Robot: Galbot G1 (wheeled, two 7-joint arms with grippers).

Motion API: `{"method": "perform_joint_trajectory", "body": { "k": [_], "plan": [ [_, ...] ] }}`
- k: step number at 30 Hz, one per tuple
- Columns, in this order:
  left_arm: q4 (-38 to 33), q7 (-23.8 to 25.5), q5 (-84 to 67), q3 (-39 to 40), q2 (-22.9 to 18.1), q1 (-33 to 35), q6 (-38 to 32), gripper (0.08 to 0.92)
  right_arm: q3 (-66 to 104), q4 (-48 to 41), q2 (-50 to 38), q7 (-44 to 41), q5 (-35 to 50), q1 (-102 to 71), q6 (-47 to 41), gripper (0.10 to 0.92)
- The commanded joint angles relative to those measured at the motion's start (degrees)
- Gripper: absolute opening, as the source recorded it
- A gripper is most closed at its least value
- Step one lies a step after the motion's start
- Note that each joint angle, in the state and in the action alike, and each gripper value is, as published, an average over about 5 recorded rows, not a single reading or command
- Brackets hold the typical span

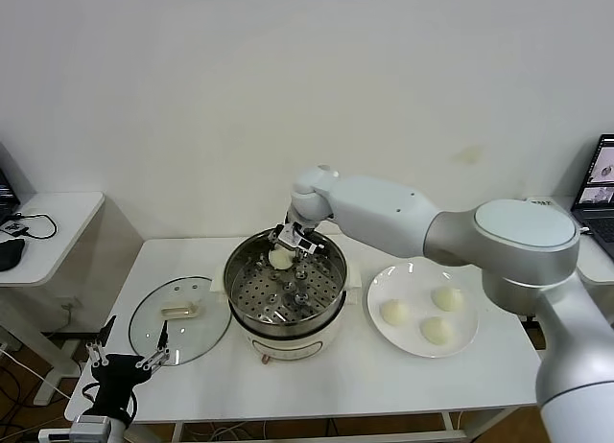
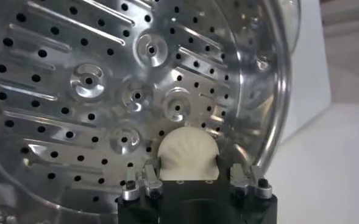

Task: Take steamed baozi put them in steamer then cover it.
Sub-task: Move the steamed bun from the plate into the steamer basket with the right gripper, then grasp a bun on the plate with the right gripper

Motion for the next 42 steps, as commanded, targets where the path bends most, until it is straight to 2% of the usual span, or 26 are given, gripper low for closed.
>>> {"method": "perform_joint_trajectory", "body": {
  "k": [1,5,9,14,20,26,32,36,42],
  "plan": [
    [0.1,0.0,0.0,0.0,0.1,0.0,0.0,0.823,0.2,-1.7,0.7,1.3,-2.5,-0.4,4.3,0.627],
    [0.0,0.1,0.0,0.1,0.2,-0.2,0.1,0.823,0.1,1.6,-1.3,0.1,2.0,2.4,2.7,0.733],
    [-0.1,0.1,0.0,0.3,0.3,-0.3,0.1,0.823,-0.2,7.9,-4.9,-3.5,11.0,6.9,-4.4,0.810],
    [-0.4,0.2,-0.1,0.3,0.8,-0.7,0.3,0.823,0.0,19.0,-12.1,-6.9,20.0,12.5,-18.0,0.822],
    [-0.3,0.4,-0.7,-0.1,2.2,-1.0,0.4,0.823,-1.6,31.3,-25.5,-7.0,25.4,17.9,-31.1,0.823],
    [-0.1,0.5,-1.0,0.2,3.5,-1.8,0.6,0.823,-4.1,40.0,-40.4,-7.0,25.7,20.0,-36.0,0.823],
    [1.2,0.7,-2.2,0.5,4.8,-3.1,1.2,0.823,-2.0,44.1,-53.6,-6.8,22.5,12.9,-37.3,0.823],
    [1.4,0.8,-2.3,0.8,5.3,-3.6,1.6,0.823,0.7,44.6,-57.2,-6.4,19.2,5.4,-37.2,0.823],
    [2.1,0.9,-2.2,0.8,5.4,-4.2,2.0,0.823,4.6,42.4,-56.2,-5.6,15.8,-3.8,-36.8,0.823]
  ]
}}
